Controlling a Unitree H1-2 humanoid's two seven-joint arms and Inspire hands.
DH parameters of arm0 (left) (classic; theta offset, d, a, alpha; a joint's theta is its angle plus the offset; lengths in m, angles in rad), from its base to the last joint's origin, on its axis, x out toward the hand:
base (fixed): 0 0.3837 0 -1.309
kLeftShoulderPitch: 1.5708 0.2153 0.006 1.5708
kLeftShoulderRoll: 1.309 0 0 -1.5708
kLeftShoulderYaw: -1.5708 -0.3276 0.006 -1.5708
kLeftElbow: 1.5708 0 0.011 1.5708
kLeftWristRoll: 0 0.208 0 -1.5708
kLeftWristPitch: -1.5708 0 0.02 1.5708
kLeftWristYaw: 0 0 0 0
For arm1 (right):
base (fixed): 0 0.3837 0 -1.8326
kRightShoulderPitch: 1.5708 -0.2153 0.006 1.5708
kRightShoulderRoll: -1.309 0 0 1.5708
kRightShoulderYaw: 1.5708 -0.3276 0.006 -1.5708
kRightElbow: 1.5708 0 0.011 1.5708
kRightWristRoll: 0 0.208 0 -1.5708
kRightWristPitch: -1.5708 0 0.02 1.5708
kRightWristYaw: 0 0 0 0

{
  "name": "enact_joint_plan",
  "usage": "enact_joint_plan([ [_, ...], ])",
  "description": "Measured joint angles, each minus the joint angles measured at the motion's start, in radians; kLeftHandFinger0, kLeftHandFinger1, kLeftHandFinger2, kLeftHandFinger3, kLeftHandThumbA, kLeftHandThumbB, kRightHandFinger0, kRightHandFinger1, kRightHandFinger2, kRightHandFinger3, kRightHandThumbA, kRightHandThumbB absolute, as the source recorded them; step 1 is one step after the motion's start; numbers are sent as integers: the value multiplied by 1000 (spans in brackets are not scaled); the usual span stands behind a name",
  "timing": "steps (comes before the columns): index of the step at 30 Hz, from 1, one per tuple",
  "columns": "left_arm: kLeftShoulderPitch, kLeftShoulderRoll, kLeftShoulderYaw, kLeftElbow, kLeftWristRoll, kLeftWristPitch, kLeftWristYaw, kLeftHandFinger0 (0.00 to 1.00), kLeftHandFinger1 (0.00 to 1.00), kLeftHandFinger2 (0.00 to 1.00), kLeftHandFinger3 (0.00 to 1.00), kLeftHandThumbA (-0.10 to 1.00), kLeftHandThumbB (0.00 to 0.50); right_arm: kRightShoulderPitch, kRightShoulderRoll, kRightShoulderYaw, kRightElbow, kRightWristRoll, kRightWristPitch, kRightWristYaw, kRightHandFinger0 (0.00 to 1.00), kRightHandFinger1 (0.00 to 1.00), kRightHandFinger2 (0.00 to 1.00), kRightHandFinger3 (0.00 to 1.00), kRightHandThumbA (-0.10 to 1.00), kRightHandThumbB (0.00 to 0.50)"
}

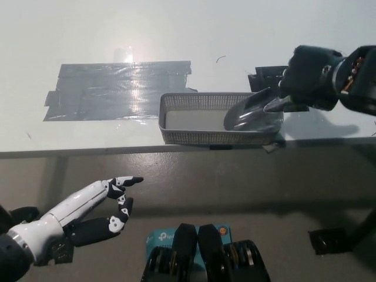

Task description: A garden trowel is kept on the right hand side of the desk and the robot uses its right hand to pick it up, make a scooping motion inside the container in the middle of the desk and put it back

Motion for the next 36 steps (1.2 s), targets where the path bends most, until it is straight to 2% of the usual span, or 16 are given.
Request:
enact_joint_plan([
  [1,-3,0,-1,0,0,0,-1,1000,1000,1000,1000,1000,280,10,1,-3,-1,-5,2,1,0,76,373,541,168,0],
  [2,-6,0,-1,1,0,0,-1,1000,1000,1000,1000,1000,281,17,1,-6,-1,-9,3,2,0,71,403,745,122,0],
  [4,-11,0,-2,1,-1,0,-3,1000,1000,1000,1000,1000,288,32,3,-11,-1,-19,8,3,0,61,409,803,54,0],
  [6,-12,0,-3,2,-1,0,-4,1000,1000,1000,1000,1000,291,45,13,-10,1,-26,12,8,0,93,437,768,75,0],
  [8,-13,0,-7,2,0,0,-5,1000,1000,1000,1000,1000,292,58,33,-10,8,-35,17,13,0,111,449,755,21,0],
  [9,-13,0,-9,2,-1,0,-6,1000,1000,1000,1000,1000,287,62,41,-10,11,-38,20,15,0,106,435,612,23,0],
  [11,-13,0,-13,2,0,0,-12,1000,1000,1000,1000,1000,285,64,61,-11,27,-46,26,17,0,127,478,613,-28,0],
  [12,-14,-1,-17,2,1,0,-14,1000,1000,1000,1000,1000,278,64,73,-13,39,-53,35,18,0,142,521,703,34,0],
  [15,-14,-2,-28,2,6,0,-17,1000,1000,1000,1000,1000,293,62,105,-14,65,-68,51,23,0,130,505,651,-34,0],
  [16,-13,-4,-30,3,7,0,-18,1000,1000,1000,1000,1000,287,60,119,-14,77,-76,57,26,0,124,498,689,-32,0],
  [20,-14,-8,-40,4,15,0,-24,1000,1000,994,1000,1000,290,48,157,-14,108,-102,73,43,0,99,444,534,46,0],
  [24,-14,-13,-44,6,19,0,-34,1000,1000,994,1000,1000,273,43,183,-13,125,-125,84,49,0,74,431,578,30,0],
  [26,-14,-18,-46,6,21,0,-36,1000,1000,975,1000,1000,264,40,195,-14,132,-132,88,50,0,44,404,566,-93,7],
  [30,-15,-23,-61,8,27,0,-36,1000,1000,968,1000,1000,270,37,226,-22,156,-149,102,50,0,22,380,488,-100,30],
  [35,-18,-25,-87,19,32,0,-36,1000,1000,946,1000,1000,276,37,255,-50,199,-160,122,38,0,60,409,517,-100,0],
  [36,-20,-26,-89,21,32,0,-36,1000,1000,947,1000,1000,273,37,261,-56,210,-161,125,30,0,43,383,461,-100,0],
])
